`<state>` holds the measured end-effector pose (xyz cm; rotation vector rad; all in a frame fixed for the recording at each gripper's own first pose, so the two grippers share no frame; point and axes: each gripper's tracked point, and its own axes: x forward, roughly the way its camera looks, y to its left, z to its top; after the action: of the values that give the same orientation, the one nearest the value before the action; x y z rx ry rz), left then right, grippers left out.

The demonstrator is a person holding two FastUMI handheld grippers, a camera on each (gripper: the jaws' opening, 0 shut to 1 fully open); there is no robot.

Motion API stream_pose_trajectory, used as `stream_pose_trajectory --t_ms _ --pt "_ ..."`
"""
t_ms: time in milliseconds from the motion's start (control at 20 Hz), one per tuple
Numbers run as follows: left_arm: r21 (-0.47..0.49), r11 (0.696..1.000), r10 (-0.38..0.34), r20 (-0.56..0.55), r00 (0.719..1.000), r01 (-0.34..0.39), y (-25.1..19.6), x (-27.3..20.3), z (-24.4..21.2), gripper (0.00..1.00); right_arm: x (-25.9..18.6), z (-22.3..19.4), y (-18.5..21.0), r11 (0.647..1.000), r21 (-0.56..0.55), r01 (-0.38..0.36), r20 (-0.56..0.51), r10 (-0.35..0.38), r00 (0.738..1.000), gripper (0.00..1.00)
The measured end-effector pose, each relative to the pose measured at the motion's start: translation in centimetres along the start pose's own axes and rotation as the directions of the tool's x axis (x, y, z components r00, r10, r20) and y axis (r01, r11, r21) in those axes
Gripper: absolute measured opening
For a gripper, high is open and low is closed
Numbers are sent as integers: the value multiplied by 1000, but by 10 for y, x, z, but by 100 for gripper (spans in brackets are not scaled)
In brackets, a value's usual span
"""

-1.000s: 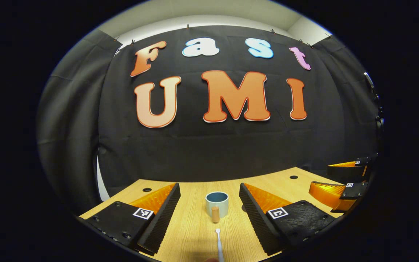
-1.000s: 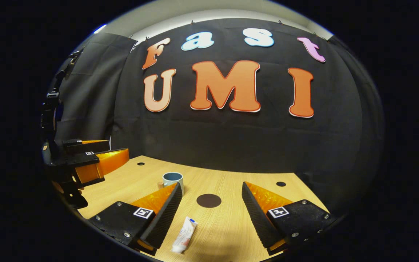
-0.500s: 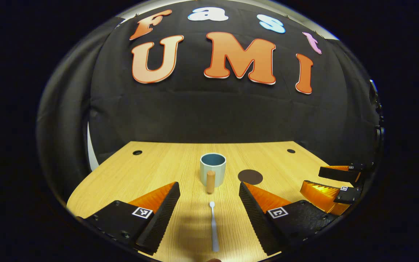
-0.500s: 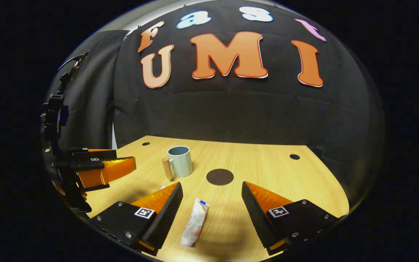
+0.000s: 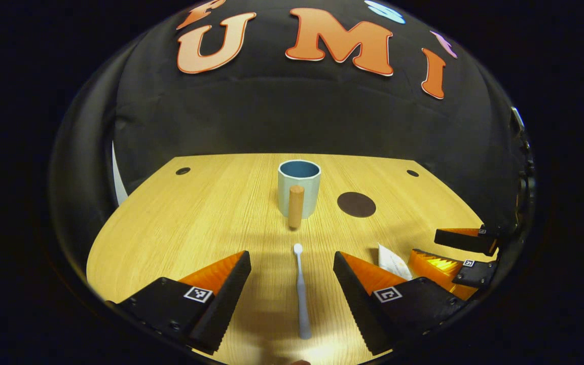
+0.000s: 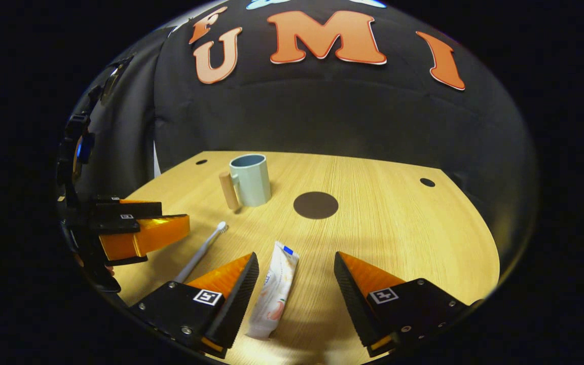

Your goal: Put the toothbrush and toothpaste on the desktop into the cup, then pick up the cup and place it on the coaster on the desktop.

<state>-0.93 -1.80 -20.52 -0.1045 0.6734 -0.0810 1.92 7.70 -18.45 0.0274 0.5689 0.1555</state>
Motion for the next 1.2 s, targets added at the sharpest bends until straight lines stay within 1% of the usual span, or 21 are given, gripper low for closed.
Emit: stream_pose_trajectory --t_ms 250,400,450,500,550,600,650,700,750,800,850,900,950,1000,1050,1100,1200 --pt "7 1000 -3 -81 997 4 2 19 -27 98 14 -26 16 999 -26 -31 -89 28 996 82" --pt "23 1000 -12 -127 992 15 -3 27 -41 98 22 -39 17 999 -30 -18 -141 13 990 74" --pt "28 1000 -10 -141 990 14 -5 30 -45 98 24 -44 22 999 -23 -30 -156 26 987 70" --pt "32 999 -9 -153 988 14 -8 33 -48 98 25 -48 26 998 -31 -48 -173 42 984 68" --pt "32 999 -4 -177 984 10 -11 33 -51 97 25 -47 25 998 -54 -44 -160 35 986 64" --pt "41 999 0 -191 982 8 -11 32 -54 97 27 -48 26 996 -73 -44 -157 32 987 62" --pt "45 999 13 -223 975 -3 -11 34 -57 94 25 -46 28 996 -71 -60 -161 47 986 54" --pt "53 999 19 -239 971 -7 -13 33 -58 89 23 -46 29 995 -73 -69 -163 56 985 51" --pt "64 998 31 -258 966 -15 -13 34 -59 84 22 -45 27 995 -82 -63 -160 49 986 46" --pt "79 997 42 -278 960 -20 -13 36 -60 83 25 -45 28 995 -82 -59 -157 45 986 29" --pt "76 997 35 -293 955 -13 -15 36 -62 83 23 -44 29 995 -81 -66 -159 53 986 21" --pt "72 997 32 -286 958 -12 -17 40 -59 83 24 -43 28 995 -77 -67 -159 54 986 19" --pt "74 997 35 -301 953 -13 -17 38 -60 78 24 -42 26 995 -73 -66 -155 54 986 18" --pt "72 997 31 -301 953 -10 -20 39 -58 70 25 -42 26 996 -67 -67 -155 56 986 11" --pt "69 998 28 -311 950 -6 -23 37 -60 66 25 -42 24 996 -59 -69 -156 59 986 15" --pt "61 998 24 -316 949 -5 -26 40 -61 48 26 -40 22 997 -51 -66 -148 57 987 13" --pt "58 998 44 -325 945 -26 -18 38 -64 11 25 -37 12 998 -47 -47 -136 40 990 13"
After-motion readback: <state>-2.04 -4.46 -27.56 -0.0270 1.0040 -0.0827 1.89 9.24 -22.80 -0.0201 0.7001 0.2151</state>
